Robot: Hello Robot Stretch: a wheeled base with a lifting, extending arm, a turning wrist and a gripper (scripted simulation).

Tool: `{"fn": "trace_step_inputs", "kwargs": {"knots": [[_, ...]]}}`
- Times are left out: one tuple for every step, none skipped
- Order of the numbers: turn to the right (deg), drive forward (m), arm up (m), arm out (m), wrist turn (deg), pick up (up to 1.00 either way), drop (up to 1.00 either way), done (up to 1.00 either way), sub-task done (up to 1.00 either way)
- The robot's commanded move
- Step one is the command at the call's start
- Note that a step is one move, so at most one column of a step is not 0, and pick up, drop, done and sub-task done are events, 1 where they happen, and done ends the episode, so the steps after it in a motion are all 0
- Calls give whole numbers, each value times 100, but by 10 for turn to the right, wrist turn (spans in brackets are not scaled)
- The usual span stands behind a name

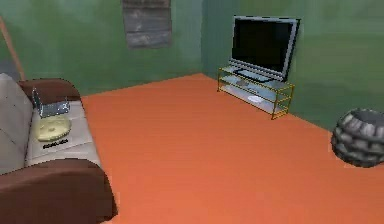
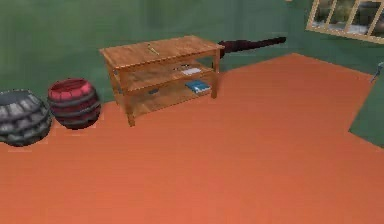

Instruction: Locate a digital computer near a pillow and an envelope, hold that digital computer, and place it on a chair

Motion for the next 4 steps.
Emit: {"fn": "trace_step_inputs", "kwargs": {"knots": [[0,100,0,0,0,0,0,0,0],[120,0,0,0,0,0,0,0,0],[0,10,0,0,0,0,0,0,0],[-390,0,0,0,0,0,0,0,0]]}}
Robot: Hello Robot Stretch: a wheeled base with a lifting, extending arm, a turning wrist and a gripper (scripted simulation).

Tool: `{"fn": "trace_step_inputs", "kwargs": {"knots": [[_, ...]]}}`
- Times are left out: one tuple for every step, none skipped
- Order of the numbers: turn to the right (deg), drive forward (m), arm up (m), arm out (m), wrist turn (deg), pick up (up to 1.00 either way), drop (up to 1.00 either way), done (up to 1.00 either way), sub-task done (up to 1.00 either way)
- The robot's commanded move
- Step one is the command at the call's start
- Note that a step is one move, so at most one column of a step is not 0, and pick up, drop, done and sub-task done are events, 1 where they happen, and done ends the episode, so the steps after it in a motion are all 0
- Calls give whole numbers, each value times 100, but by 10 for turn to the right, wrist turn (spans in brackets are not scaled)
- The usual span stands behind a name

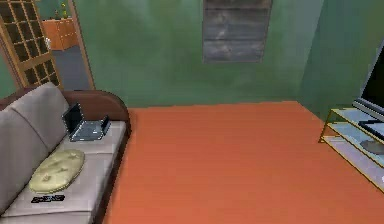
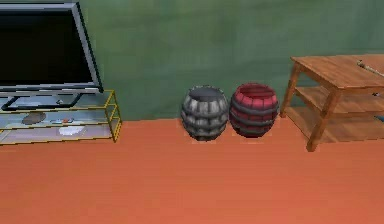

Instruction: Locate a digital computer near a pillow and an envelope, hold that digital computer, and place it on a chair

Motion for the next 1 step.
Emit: {"fn": "trace_step_inputs", "kwargs": {"knots": [[0,50,0,0,0,0,0,0,0]]}}
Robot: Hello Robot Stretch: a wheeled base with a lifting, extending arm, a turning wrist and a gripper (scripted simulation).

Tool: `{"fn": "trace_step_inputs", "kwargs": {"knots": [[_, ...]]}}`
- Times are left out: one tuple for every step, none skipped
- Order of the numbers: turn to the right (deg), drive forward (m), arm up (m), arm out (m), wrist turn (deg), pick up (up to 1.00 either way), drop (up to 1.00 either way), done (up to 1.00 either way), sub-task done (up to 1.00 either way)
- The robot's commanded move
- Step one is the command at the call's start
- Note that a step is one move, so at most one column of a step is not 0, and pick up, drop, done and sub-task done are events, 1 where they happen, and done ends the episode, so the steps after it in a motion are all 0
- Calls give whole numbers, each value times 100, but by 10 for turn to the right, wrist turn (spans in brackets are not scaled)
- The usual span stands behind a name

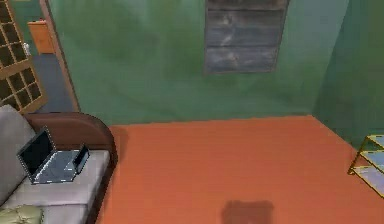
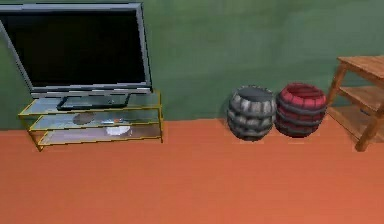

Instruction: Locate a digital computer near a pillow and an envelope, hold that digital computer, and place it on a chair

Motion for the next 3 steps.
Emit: {"fn": "trace_step_inputs", "kwargs": {"knots": [[-60,0,0,0,0,0,0,0,0],[0,60,0,0,0,0,0,0,0],[-450,0,0,0,0,0,0,0,0]]}}
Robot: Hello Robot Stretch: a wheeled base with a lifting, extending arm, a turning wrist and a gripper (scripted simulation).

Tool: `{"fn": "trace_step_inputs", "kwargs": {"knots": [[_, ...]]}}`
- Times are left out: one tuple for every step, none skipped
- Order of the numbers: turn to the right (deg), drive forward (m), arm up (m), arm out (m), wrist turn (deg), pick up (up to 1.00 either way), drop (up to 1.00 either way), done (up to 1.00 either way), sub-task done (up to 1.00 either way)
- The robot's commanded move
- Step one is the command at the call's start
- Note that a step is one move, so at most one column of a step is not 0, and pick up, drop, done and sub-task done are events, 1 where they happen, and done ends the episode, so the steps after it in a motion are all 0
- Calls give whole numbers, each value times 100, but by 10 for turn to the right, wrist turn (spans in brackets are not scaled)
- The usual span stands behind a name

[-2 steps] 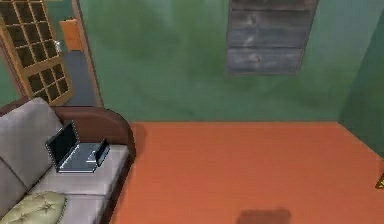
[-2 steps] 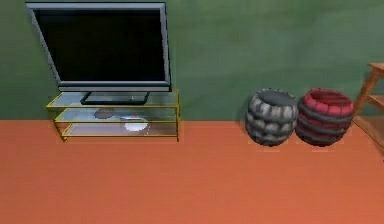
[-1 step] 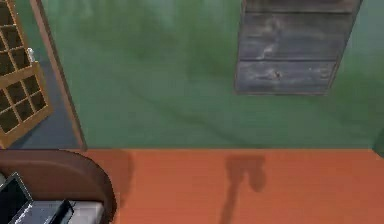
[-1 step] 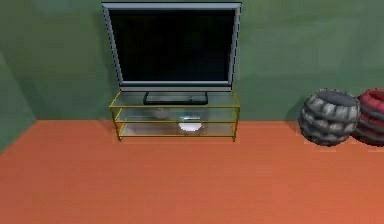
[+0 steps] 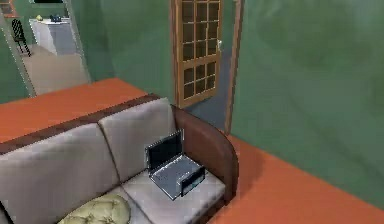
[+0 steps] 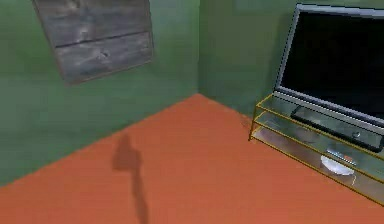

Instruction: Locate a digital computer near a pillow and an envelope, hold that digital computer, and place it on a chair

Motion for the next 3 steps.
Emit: {"fn": "trace_step_inputs", "kwargs": {"knots": [[-450,0,0,0,0,0,0,0,0],[-450,0,0,0,0,0,0,0,0],[450,0,0,0,0,0,0,0,0]]}}
